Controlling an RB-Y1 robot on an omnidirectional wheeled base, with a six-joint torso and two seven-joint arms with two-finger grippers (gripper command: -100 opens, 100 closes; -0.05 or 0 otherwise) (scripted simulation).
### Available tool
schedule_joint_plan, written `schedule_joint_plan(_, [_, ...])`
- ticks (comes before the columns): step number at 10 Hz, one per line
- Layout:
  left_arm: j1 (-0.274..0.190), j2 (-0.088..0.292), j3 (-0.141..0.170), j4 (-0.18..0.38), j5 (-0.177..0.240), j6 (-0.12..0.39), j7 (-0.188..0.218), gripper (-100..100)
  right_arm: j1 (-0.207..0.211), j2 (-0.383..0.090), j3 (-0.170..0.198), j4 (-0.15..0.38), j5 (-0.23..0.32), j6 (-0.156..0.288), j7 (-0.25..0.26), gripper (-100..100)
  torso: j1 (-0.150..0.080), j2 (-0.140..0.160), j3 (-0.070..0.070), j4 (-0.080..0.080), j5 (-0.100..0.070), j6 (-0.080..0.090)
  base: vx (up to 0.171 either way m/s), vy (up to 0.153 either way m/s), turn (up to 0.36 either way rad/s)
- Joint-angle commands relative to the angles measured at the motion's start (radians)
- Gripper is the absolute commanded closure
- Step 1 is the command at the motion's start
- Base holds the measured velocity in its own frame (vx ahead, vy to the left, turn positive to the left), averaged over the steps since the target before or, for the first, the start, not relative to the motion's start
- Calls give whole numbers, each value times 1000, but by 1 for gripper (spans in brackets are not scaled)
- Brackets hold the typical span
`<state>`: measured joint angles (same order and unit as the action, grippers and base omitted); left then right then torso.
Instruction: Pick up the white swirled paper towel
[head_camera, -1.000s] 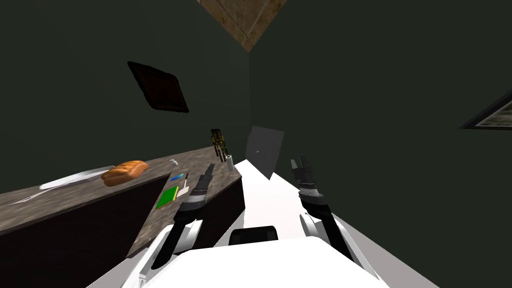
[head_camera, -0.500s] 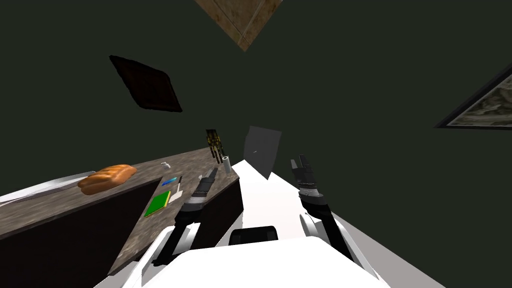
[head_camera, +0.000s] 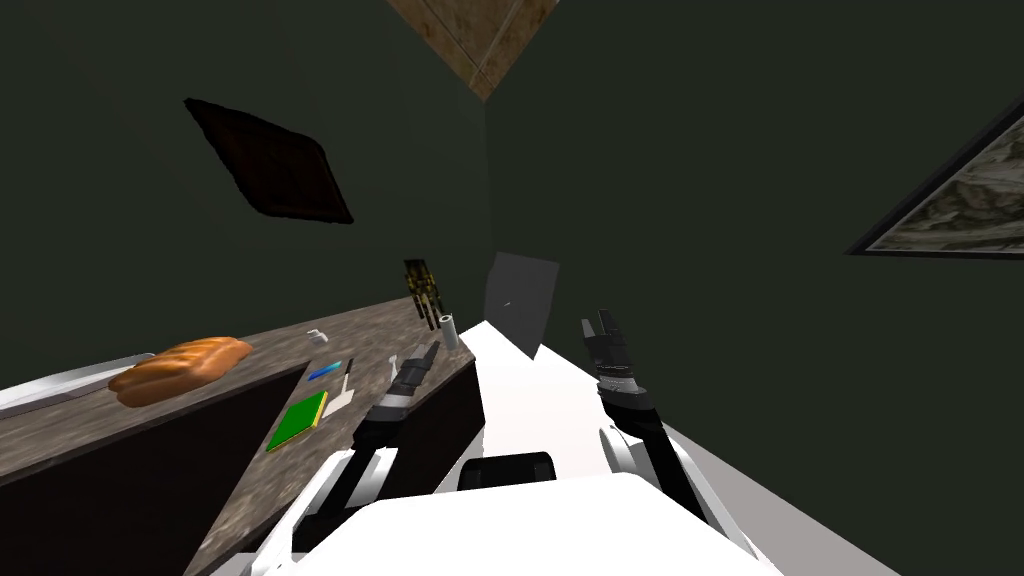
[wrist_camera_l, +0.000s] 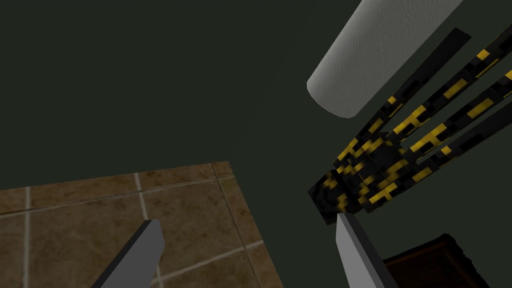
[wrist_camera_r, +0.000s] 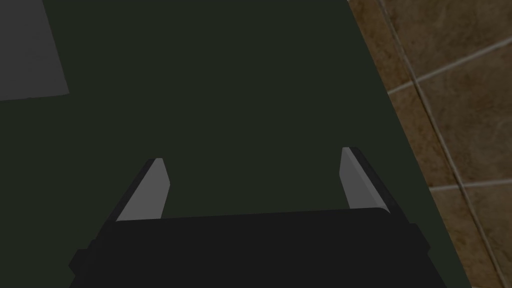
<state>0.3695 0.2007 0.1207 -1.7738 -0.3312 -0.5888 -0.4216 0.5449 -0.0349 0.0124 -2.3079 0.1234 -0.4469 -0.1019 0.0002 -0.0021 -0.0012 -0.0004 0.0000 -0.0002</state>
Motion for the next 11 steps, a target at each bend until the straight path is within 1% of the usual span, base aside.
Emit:
schedule_joint_plan(1, [-15, 17, 4, 44, -23, 5, -28, -100, 0, 0, 0, 0, 0, 0, 0, 0, 0, 0, 0, 0, 0, 0, 43, 7, -55])
schedule_joint_plan(4, [-39, 54, 8, 117, -60, 17, -66, -100, 0, 0, 0, 0, 0, 0, 0, 0, 1, -1, 0, 0, 0, 0, 39, 8, -53])
schedule_joint_plan(6, [-54, 81, 9, 161, -82, 28, -84, -100, 0, 0, 0, 0, 0, 0, 0, 0, 1, -1, -1, 0, 0, 0, 43, 13, -49])
schedule_joint_plan(11, [-91, 150, 1, 250, -120, 63, -106, -100, 0, 0, 0, 0, 0, 0, 0, 0, 1, -1, -1, 0, 0, 0, 47, 13, -32])
